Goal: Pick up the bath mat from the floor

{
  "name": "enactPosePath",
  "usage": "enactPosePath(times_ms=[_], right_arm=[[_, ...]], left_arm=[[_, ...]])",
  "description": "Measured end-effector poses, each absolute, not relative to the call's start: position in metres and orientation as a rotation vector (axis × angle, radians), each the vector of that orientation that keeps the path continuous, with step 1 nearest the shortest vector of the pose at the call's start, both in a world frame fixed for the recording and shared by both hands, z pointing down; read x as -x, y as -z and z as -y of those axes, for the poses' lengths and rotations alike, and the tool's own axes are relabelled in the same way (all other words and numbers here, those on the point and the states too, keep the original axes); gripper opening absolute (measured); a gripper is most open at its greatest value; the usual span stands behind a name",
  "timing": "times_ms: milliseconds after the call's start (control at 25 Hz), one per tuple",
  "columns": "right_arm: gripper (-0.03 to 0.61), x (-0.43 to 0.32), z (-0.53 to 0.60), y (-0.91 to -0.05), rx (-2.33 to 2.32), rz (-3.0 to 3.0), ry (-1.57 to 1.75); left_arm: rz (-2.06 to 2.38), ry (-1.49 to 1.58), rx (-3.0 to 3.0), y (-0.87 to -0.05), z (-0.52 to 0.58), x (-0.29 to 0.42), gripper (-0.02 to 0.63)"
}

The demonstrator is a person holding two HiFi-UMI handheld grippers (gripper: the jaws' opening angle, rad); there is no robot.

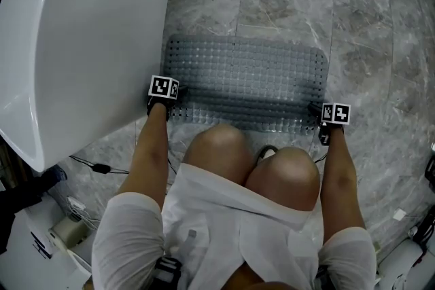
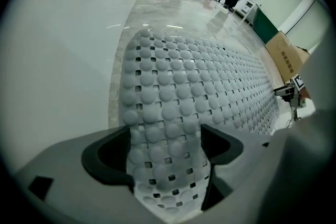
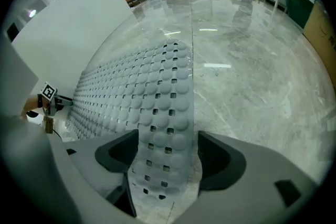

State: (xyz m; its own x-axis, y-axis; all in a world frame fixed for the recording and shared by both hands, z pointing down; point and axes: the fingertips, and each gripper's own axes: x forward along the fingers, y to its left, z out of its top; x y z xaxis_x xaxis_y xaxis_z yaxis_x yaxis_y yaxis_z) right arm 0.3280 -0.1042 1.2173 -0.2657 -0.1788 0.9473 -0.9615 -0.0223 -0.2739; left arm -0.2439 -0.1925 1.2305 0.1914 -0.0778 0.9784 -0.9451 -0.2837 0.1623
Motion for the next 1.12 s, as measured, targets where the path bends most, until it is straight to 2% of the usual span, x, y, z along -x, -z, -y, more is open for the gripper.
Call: enactPosePath(times_ms=[240, 480, 600, 640, 680, 920, 1120], right_arm=[[0.360, -0.310, 0.108, -1.217, -1.235, 1.532, -1.382], [0.360, -0.306, 0.110, -1.217, -1.249, 1.505, -1.359], [0.357, -0.279, 0.114, -1.215, -1.194, 1.555, -1.383], [0.315, -0.268, 0.115, -1.214, -1.169, 1.565, -1.376], [0.299, -0.261, 0.115, -1.215, -1.145, 1.567, -1.356], [0.313, -0.256, 0.116, -1.213, -1.118, 1.579, -1.336], [0.313, -0.255, 0.114, -1.212, -1.121, 1.589, -1.339]], left_arm=[[0.962, -1.173, -1.621, -1.228, 0.189, 0.233, 0.459], [0.948, -1.086, -1.599, -1.223, 0.191, 0.227, 0.459], [0.937, -1.024, -1.592, -1.221, 0.189, 0.217, 0.445], [0.935, -1.008, -1.587, -1.221, 0.188, 0.213, 0.445], [0.930, -1.007, -1.587, -1.221, 0.187, 0.210, 0.445], [0.997, -1.285, -1.631, -1.214, 0.196, 0.239, 0.443], [1.046, -1.214, -1.547, -1.231, 0.184, 0.249, 0.445]])
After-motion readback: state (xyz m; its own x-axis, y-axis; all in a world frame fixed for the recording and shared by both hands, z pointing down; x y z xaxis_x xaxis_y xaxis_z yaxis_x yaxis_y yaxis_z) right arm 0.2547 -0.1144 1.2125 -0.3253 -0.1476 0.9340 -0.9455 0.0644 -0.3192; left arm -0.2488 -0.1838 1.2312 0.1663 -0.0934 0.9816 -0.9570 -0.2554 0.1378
